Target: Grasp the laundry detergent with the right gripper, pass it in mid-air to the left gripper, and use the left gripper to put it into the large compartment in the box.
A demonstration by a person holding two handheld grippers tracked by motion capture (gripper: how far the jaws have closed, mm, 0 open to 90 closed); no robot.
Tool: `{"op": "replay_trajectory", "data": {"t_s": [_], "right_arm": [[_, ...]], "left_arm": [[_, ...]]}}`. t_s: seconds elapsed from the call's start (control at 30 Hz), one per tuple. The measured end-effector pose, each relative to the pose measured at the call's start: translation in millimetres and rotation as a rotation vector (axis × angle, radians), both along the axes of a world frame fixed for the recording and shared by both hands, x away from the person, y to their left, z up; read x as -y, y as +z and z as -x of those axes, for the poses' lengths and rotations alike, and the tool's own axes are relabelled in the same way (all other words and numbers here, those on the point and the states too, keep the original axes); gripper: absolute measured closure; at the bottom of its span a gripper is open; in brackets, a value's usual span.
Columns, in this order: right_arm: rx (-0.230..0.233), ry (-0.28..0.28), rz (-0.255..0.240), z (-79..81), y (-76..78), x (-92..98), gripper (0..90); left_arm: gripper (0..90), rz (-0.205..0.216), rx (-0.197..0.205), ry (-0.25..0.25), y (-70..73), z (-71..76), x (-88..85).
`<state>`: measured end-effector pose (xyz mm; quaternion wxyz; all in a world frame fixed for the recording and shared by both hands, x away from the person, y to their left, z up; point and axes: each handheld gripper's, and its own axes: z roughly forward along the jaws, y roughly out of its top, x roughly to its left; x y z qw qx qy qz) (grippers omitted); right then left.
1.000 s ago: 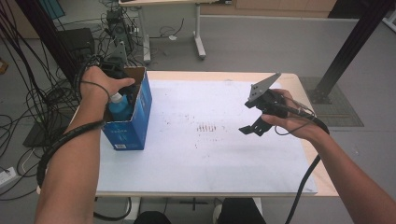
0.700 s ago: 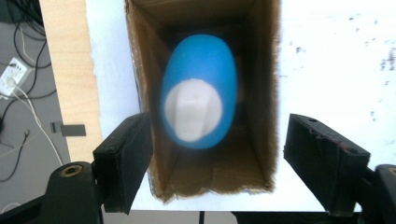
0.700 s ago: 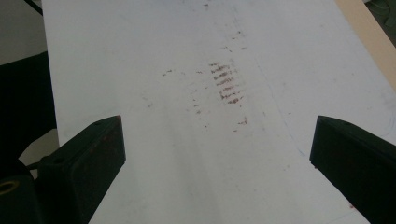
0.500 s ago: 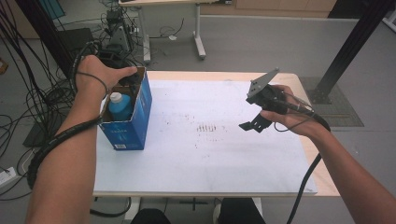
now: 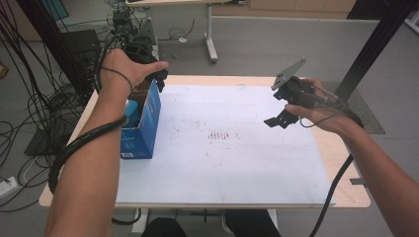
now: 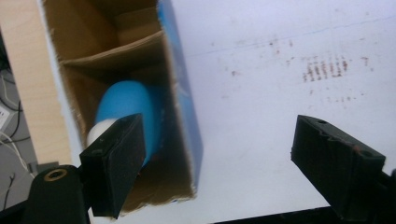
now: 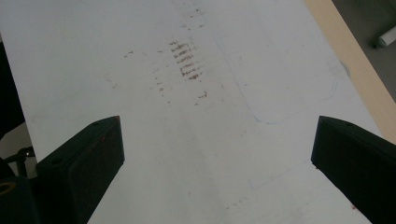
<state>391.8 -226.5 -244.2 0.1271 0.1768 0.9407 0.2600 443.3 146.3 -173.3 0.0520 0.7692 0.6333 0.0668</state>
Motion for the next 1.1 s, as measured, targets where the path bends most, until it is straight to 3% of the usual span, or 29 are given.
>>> {"op": "replay_trajectory", "data": {"t_s": [0.37,1.1], "right_arm": [[-0.01,-0.02,0.033,-5.8,-1.6,12.0,0.6],[-0.014,0.015,0.073,-10.2,-2.4,-3.7,0.6]], "left_arm": [[18.3,0.014,-0.01,-0.073,-7.6,-14.5,40.0],[18.3,-0.018,-0.045,-0.111,-21.4,-15.1,46.2]]}}
